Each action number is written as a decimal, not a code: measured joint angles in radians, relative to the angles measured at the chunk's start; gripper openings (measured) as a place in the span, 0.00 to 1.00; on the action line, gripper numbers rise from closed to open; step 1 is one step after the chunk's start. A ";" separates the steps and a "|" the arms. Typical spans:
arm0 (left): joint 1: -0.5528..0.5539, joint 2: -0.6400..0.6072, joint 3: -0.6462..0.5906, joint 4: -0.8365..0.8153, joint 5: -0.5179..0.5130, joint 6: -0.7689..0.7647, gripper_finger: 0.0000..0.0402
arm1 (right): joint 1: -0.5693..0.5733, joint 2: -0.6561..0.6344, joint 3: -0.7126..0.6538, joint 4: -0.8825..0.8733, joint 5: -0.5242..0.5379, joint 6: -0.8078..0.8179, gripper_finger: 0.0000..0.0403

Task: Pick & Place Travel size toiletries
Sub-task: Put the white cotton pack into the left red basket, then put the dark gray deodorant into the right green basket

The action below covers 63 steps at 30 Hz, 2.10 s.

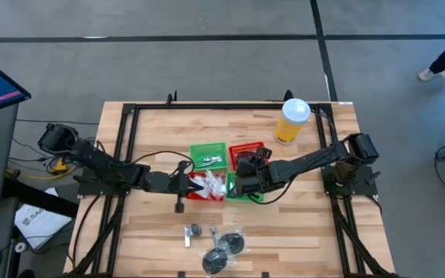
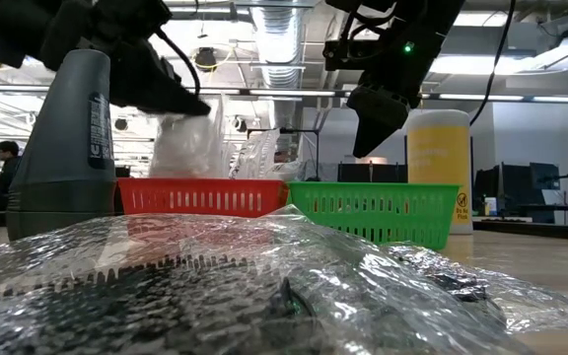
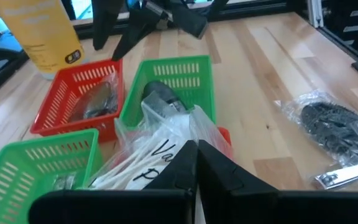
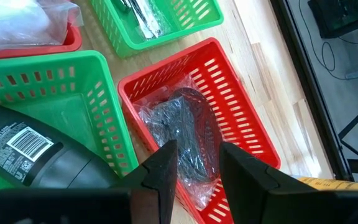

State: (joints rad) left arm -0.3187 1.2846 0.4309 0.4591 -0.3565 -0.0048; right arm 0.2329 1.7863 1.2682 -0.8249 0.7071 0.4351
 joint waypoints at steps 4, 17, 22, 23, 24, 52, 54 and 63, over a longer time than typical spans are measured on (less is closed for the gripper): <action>0.011 0.039 -0.001 0.008 0.026 -0.020 0.00 | 0.000 0.000 0.000 0.000 0.000 0.000 0.27; 0.019 0.100 -0.001 0.015 0.027 -0.021 0.00 | 0.000 0.000 0.000 0.000 0.000 0.001 0.27; 0.019 0.100 -0.001 0.021 0.028 -0.021 0.01 | 0.000 0.000 0.000 0.000 0.000 0.001 0.27; 0.019 0.100 -0.001 0.021 0.028 -0.021 0.02 | 0.000 0.000 0.000 0.000 0.000 0.001 0.27; 0.019 0.100 -0.001 0.021 0.024 -0.020 0.03 | 0.000 0.000 0.000 0.000 0.000 0.001 0.27; -0.011 -0.055 -0.001 0.019 0.243 -0.148 0.50 | 0.000 0.000 0.000 0.000 0.000 0.000 0.27; -0.036 -0.055 -0.001 0.019 0.250 -0.165 0.51 | 0.000 0.000 0.000 0.000 -0.001 0.000 0.27; -0.143 -0.055 -0.001 0.019 0.224 -0.219 0.60 | 0.000 0.000 0.000 0.000 -0.001 0.001 0.27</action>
State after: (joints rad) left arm -0.4620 1.2301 0.4297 0.4782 -0.1322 -0.2237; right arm 0.2329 1.7863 1.2682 -0.8253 0.7063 0.4358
